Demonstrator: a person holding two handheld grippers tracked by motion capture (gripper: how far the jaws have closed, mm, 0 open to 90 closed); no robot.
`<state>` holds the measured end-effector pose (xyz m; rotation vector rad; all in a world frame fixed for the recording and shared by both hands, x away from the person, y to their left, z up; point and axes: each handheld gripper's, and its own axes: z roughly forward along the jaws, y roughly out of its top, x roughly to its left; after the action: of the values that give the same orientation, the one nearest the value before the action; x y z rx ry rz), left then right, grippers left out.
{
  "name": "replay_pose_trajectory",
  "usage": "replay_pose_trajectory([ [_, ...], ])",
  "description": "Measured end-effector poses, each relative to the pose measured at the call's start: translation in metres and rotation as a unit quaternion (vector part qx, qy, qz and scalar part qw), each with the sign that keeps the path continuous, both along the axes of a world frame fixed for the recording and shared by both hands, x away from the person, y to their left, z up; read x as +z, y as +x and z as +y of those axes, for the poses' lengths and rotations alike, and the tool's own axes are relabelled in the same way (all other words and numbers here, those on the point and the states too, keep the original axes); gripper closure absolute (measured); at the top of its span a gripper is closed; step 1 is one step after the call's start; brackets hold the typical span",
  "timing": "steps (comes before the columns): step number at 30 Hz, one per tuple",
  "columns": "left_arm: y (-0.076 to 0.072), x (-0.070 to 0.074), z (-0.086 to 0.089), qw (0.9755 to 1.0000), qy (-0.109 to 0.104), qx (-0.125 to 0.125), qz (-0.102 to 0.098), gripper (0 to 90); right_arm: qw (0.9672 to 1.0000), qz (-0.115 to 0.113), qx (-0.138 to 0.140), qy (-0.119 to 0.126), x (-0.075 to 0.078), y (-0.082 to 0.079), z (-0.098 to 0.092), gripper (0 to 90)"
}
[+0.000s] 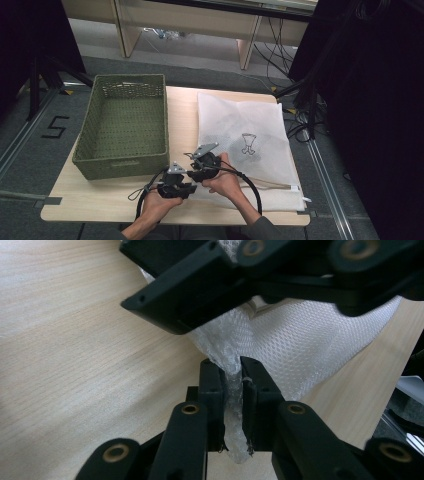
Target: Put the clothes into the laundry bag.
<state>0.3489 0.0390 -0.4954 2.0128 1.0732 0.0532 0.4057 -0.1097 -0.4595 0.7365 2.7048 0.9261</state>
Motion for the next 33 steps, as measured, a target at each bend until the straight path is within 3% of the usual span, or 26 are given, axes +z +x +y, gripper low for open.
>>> replay_pose_trajectory([
  [4,0.000,-0.001,-0.001,1.0000,-0.001,-0.003,-0.001,79.8,0.9998,-0.007,0.009,-0.014,-0.001,0.000,-0.001,75.3],
  [6,0.000,-0.001,0.000,1.0000,-0.002,-0.002,0.000,79.7,1.0000,-0.003,0.007,-0.006,0.002,0.001,-0.005,77.8],
  [15,-0.002,0.000,-0.003,0.9998,0.012,-0.010,-0.011,78.3,0.9998,-0.006,0.017,0.003,0.012,-0.006,-0.020,78.9],
  [23,-0.002,-0.001,-0.003,0.9995,0.021,-0.017,-0.014,73.4,0.9999,0.009,0.008,0.011,0.012,-0.007,-0.026,80.0],
  [29,-0.001,-0.002,-0.005,0.9995,0.018,-0.022,-0.015,66.5,0.9996,0.022,0.009,0.017,0.011,-0.007,-0.031,79.4],
  [33,0.003,0.002,-0.002,0.9996,0.004,-0.022,-0.015,58.7,0.9996,0.022,0.011,0.012,0.011,-0.007,-0.036,77.3],
])
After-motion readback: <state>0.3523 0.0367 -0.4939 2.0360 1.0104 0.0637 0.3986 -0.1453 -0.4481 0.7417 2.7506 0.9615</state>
